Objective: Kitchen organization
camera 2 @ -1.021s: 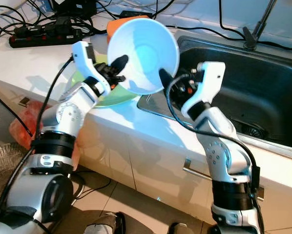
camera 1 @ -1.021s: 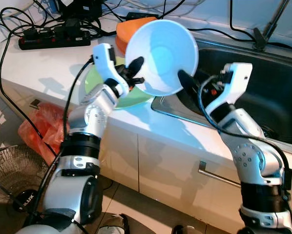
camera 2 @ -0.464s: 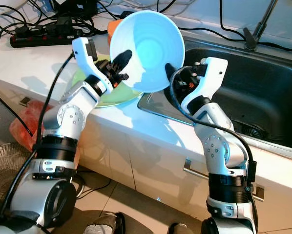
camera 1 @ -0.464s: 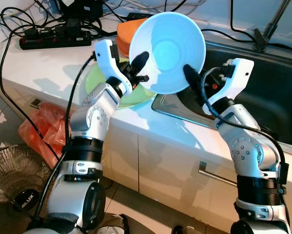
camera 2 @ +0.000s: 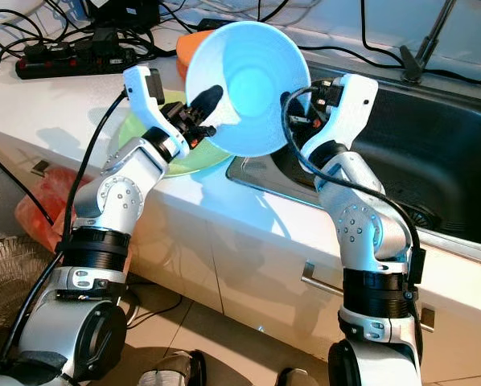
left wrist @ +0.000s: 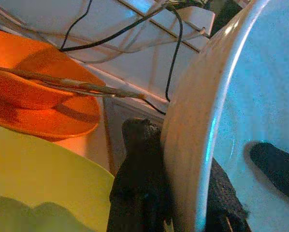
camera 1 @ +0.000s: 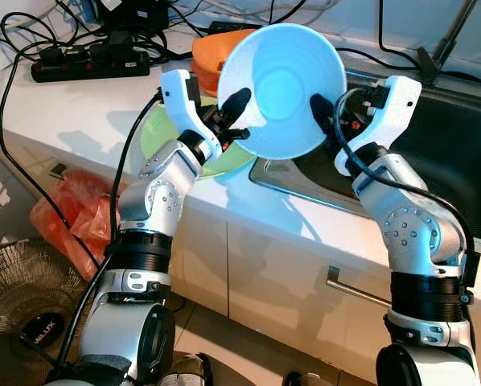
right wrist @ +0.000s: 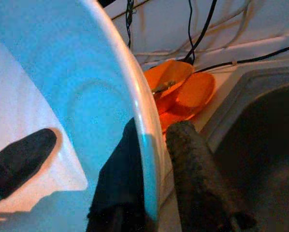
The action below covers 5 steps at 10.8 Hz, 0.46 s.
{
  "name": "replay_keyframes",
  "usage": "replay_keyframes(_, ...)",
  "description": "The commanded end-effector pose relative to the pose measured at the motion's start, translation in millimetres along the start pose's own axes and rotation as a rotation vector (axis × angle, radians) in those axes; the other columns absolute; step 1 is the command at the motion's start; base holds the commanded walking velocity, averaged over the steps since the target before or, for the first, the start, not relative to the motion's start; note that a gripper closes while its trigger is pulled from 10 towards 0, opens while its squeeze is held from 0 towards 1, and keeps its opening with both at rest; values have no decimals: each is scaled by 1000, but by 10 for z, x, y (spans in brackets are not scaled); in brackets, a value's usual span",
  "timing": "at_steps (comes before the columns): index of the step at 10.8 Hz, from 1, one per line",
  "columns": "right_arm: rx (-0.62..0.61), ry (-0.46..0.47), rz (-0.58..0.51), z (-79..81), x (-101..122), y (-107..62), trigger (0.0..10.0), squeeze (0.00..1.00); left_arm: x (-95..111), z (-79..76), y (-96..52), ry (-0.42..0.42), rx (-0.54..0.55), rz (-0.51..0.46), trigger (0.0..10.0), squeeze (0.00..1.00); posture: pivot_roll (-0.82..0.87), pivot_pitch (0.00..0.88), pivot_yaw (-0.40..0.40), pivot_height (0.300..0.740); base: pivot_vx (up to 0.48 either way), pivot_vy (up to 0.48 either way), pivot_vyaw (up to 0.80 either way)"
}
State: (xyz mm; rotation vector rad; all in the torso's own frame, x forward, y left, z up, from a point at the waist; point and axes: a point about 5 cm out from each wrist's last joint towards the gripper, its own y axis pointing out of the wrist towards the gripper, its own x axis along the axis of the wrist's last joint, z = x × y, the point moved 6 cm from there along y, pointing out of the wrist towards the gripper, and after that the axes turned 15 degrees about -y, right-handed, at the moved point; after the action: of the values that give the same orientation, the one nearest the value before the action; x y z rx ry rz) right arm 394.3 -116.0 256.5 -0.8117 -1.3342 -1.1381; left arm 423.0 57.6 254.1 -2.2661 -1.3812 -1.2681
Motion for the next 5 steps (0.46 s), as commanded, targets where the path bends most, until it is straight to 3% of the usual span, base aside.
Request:
replay_keyframes(1,-27,20,8,-72,8,-15,0,0,38,-124,7,7,-56,-12,2157,0,52,74,12,740,0,0,0)
replay_keyframes(2,-35,30,20,-98,-11,-21,0,0,3,-140,11,20,-64,5,3804,0,50,75,12,740,0,0,0)
replay_keyframes(3,-41,32,24,-119,-14,-26,0,0,-7,-141,20,23,-64,12,10000,0,50,75,12,740,0,0,0)
replay_keyframes(4,-43,31,26,-128,-16,-27,0,0,-9,-135,25,35,-59,16,10000,1000,50,75,12,740,0,0,0)
replay_keyframes(5,-47,29,30,-142,-17,-28,0,0,1,-114,31,57,-44,16,10000,1000,51,77,11,740,0,0,0)
